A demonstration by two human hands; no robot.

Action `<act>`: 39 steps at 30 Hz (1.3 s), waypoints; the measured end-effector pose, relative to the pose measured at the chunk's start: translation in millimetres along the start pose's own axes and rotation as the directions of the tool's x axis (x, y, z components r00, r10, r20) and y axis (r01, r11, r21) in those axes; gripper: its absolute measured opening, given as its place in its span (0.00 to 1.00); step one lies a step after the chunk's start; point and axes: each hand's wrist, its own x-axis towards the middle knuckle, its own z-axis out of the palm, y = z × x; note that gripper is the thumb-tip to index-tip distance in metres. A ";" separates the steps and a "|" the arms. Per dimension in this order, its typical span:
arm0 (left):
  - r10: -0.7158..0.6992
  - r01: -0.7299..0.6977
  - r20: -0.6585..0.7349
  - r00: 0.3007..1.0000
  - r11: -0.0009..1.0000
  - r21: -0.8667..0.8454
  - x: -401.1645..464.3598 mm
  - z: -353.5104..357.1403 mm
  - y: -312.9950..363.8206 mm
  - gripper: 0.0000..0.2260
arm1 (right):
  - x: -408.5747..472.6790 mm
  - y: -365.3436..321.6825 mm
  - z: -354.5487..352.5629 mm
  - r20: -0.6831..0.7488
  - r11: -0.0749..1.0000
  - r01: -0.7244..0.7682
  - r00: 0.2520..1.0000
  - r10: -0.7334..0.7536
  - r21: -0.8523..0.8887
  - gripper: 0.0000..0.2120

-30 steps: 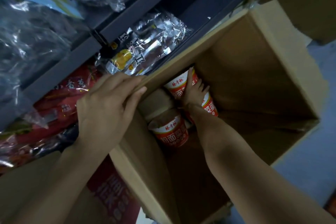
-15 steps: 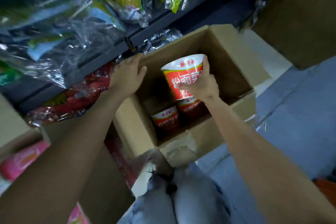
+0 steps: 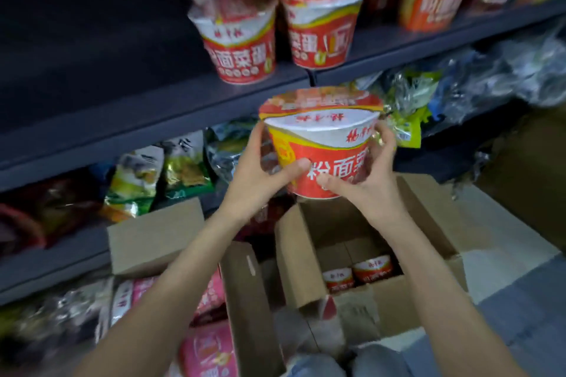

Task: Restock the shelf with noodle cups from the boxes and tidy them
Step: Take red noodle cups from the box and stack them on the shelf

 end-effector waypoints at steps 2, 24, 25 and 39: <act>0.108 -0.099 -0.140 0.984 0.993 0.072 -3.5 -23.8 15.7 0.39 | 14.7 -26.5 14.3 0.056 0.993 0.097 0.994 -0.093 -0.066 0.49; 0.338 -0.203 -0.478 0.811 0.928 0.312 114.0 -93.2 36.4 0.23 | 159.5 -66.2 88.4 0.095 0.577 0.529 0.783 -0.615 -0.623 0.24; 0.404 -0.250 -0.496 0.769 0.903 0.348 98.7 -83.3 21.3 0.18 | 145.3 -48.2 80.4 0.098 0.584 0.545 0.776 -0.623 -0.602 0.22; -0.217 0.026 0.175 0.960 0.695 0.718 53.3 72.7 -246.4 0.30 | -3.3 224.8 -41.4 0.203 0.569 0.077 0.966 0.161 -0.819 0.16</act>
